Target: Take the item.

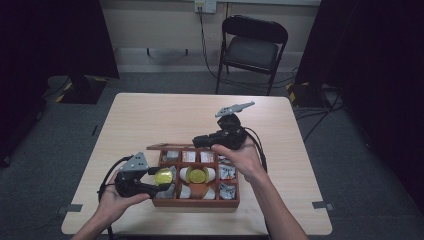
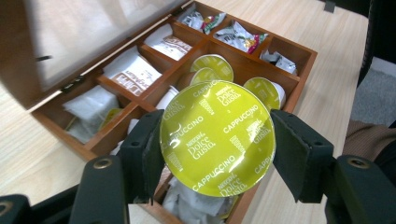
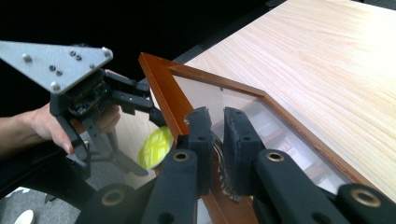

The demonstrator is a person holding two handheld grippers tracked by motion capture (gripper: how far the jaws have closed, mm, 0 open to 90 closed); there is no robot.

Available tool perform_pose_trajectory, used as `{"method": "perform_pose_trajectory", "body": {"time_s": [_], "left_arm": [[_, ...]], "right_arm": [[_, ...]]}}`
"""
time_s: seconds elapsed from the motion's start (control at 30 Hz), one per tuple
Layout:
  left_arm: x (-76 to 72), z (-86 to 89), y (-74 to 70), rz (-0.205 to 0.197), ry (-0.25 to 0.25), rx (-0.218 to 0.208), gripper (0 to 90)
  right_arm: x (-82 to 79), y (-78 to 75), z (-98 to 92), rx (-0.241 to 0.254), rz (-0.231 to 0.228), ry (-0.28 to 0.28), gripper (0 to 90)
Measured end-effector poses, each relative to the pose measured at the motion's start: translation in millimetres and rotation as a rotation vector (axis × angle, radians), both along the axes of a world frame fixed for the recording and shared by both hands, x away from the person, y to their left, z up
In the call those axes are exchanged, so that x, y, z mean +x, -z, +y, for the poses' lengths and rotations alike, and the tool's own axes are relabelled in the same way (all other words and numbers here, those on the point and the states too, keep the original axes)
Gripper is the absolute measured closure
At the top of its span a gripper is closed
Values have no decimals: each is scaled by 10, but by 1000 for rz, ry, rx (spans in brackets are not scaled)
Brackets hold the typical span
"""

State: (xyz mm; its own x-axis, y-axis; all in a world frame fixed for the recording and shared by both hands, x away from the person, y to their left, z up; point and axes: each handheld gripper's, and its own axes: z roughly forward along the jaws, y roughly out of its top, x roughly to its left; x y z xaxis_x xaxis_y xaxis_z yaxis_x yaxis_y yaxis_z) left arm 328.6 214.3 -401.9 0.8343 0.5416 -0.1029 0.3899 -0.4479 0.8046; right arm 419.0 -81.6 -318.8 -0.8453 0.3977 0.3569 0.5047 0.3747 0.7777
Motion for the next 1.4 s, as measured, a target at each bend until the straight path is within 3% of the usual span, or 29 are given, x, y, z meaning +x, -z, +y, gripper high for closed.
{"method": "perform_pose_trajectory", "body": {"time_s": [0.77, 1.13, 1.4], "left_arm": [[142, 424, -42, 15, -129, -9, 385], [270, 598, 14, 27, -204, -11, 385], [468, 660, 100, 42, -255, 6, 385]], "right_arm": [[-2, 0, 2, -1, -1, 1, 820], [-3, 1, 2, -1, -2, 0, 819], [-3, 0, 2, -1, -3, 0, 820]]}}
